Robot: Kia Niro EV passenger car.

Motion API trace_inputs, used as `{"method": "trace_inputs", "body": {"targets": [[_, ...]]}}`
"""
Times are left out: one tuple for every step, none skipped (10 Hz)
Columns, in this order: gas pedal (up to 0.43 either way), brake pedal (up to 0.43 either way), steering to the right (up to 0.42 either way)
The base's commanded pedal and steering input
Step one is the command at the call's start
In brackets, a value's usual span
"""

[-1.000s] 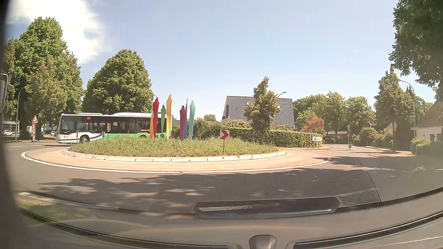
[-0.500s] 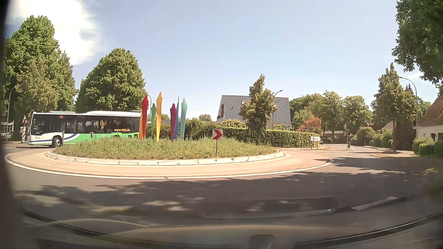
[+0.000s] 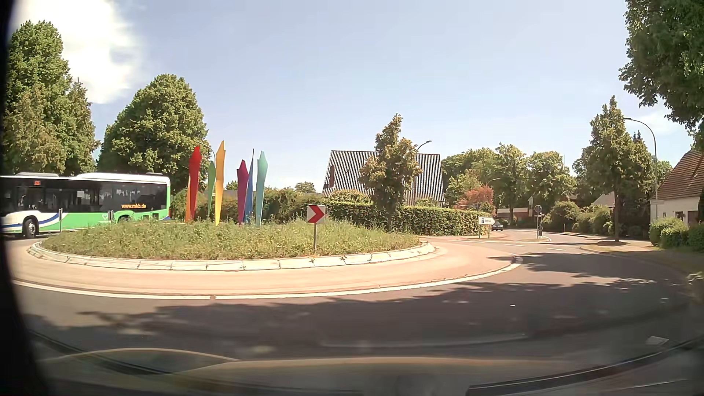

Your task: Follow the waypoints while adhering to traffic rules and regulations

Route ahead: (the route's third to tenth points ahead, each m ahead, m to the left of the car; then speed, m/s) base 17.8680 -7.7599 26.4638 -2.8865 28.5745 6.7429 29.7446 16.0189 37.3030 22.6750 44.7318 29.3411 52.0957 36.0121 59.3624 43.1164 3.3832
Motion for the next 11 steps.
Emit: {"method": "trace_inputs", "body": {"targets": [[0.209, 0.006, 0.225], [0.209, 0.006, 0.247], [0.209, 0.006, 0.275], [0.209, 0.006, 0.303], [0.209, 0.006, 0.329], [0.197, 0.006, 0.354], [0.197, 0.006, 0.384], [0.197, 0.006, 0.406], [0.189, 0.006, 0.427], [0.189, 0.006, 0.446], [0.189, 0.006, 0.454]]}}
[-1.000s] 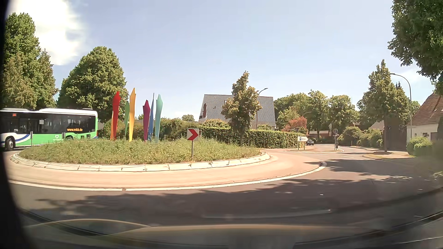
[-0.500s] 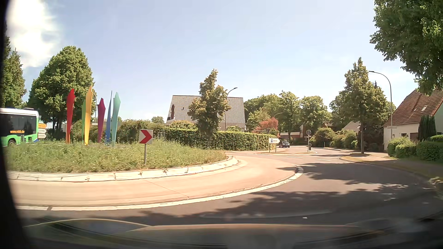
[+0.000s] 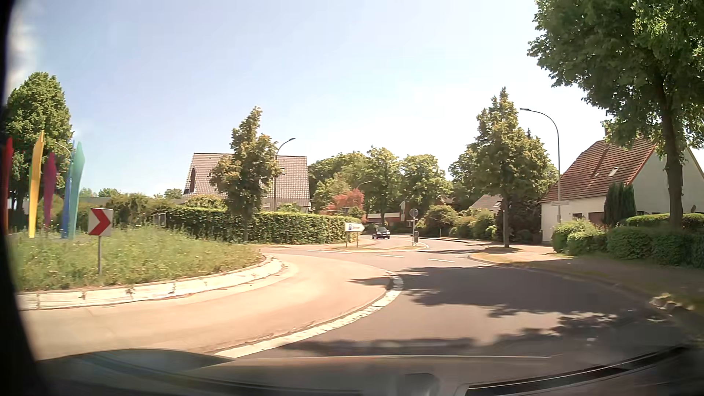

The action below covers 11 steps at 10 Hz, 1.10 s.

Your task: Follow the waypoints while adhering to traffic rules and regulations

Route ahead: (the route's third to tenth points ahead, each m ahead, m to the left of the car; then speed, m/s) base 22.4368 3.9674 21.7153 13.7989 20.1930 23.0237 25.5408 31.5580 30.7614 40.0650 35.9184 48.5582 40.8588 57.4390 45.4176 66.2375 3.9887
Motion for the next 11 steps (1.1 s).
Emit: {"method": "trace_inputs", "body": {"targets": [[0.189, 0.006, 0.456], [0.177, 0.006, 0.451], [0.177, 0.006, 0.436], [0.157, 0.006, 0.404], [0.157, 0.006, 0.349], [0.157, 0.006, 0.307], [0.157, 0.006, 0.240], [0.157, 0.006, 0.188], [0.169, 0.006, 0.126], [0.169, 0.006, 0.069], [0.169, 0.006, 0.026]]}}
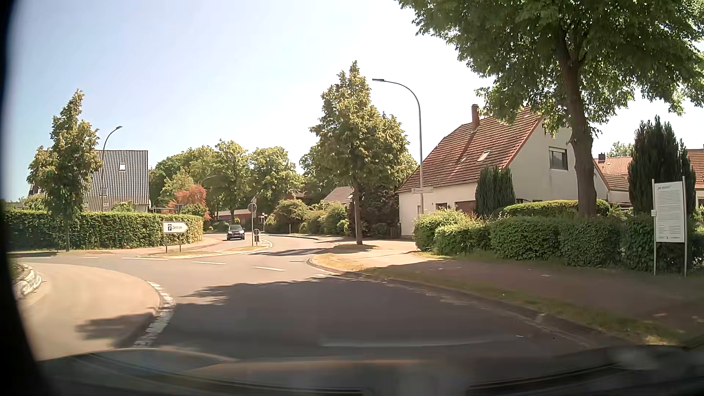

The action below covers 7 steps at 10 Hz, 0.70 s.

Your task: Follow the waypoints while adhering to traffic rules and regulations

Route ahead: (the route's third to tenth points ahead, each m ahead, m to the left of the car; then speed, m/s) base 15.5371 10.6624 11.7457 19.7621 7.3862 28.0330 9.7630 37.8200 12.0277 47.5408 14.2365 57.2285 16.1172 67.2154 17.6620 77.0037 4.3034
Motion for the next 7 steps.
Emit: {"method": "trace_inputs", "body": {"targets": [[0.169, 0.006, -0.024], [0.169, 0.006, -0.072], [0.169, 0.006, -0.105], [0.169, 0.006, -0.146], [0.169, 0.006, -0.178], [0.169, 0.006, -0.200], [0.169, 0.006, -0.214]]}}
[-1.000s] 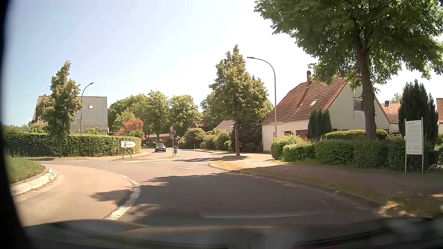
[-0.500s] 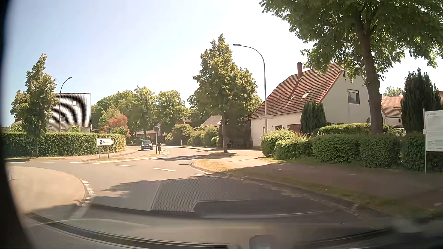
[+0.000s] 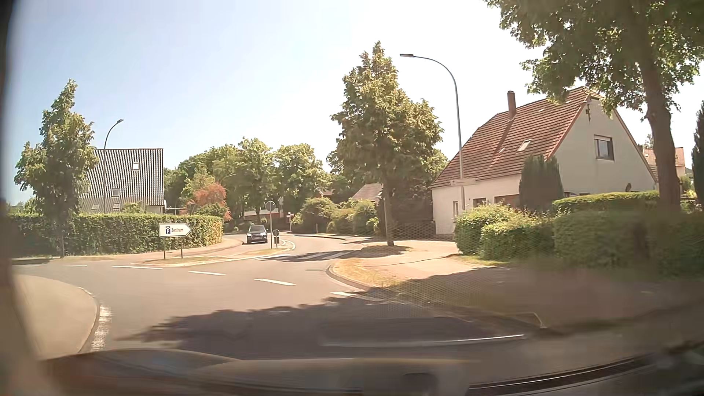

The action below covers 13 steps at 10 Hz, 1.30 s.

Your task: Follow the waypoints while adhering to traffic rules and regulations

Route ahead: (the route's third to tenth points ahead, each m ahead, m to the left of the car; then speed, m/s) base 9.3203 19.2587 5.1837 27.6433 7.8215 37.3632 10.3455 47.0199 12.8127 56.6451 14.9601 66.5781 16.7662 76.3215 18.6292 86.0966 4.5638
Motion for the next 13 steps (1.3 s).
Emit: {"method": "trace_inputs", "body": {"targets": [[0.169, 0.000, -0.235], [0.169, 0.006, -0.255], [0.169, 0.006, -0.276], [0.169, 0.006, -0.300], [0.169, 0.006, -0.323], [0.169, 0.006, -0.336], [0.169, 0.006, -0.345], [0.169, 0.006, -0.354], [0.169, 0.006, -0.362], [0.157, 0.006, -0.366], [0.157, 0.006, -0.367], [0.150, 0.006, -0.368], [0.130, 0.006, -0.370]]}}
